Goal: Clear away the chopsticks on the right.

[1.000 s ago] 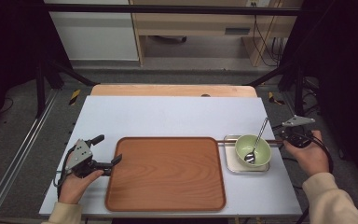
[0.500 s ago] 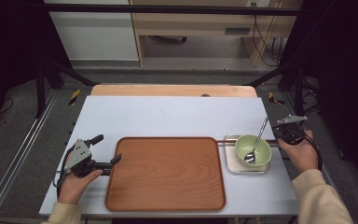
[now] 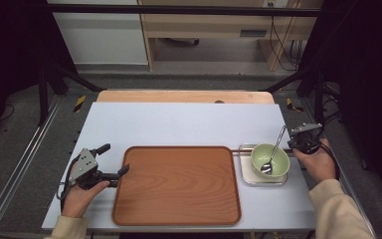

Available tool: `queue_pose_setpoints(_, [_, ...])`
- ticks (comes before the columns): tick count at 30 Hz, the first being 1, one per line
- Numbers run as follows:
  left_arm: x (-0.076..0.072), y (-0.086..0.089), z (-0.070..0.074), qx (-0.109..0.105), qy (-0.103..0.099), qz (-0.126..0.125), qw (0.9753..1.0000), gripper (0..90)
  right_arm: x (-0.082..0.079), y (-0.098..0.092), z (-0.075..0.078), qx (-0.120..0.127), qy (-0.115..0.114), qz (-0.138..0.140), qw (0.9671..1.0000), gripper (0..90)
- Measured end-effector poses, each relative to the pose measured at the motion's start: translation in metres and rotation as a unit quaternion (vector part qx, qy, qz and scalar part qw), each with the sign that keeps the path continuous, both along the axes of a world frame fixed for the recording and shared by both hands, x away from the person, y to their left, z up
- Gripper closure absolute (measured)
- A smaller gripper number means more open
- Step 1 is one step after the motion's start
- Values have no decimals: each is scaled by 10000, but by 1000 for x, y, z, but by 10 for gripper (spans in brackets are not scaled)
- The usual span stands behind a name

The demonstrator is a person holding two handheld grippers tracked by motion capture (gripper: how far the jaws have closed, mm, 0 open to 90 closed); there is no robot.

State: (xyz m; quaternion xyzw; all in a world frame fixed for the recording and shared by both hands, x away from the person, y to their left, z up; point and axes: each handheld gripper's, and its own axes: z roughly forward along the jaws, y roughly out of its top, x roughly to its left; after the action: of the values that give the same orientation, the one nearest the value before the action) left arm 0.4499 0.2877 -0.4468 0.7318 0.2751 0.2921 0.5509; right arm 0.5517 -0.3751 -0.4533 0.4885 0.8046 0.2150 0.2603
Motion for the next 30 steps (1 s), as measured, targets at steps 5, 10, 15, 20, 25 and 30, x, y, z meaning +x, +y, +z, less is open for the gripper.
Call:
queue_pose_setpoints(5, [0,0,0,15,4,1,10000,21,-4,1,1,-4,112,137,9998,900])
queue_pose_setpoints(10, [0,1,0,-13,-20,1,10000,21,-11,3,5,12,154,237,9996,900])
queue_pose_setpoints(15, [0,1,0,0,-1,-3,10000,21,-15,3,4,-17,213,318,9993,900])
queue_pose_setpoints(20, [0,1,0,13,-12,-15,10000,21,-21,4,3,27,273,366,9990,900])
queue_pose_setpoints(25, [0,1,0,25,-5,-14,10000,21,-27,5,2,84,265,441,9986,900])
queue_pose_setpoints(30, [0,0,0,9,-4,-17,10000,21,-31,5,6,113,257,515,9983,900])
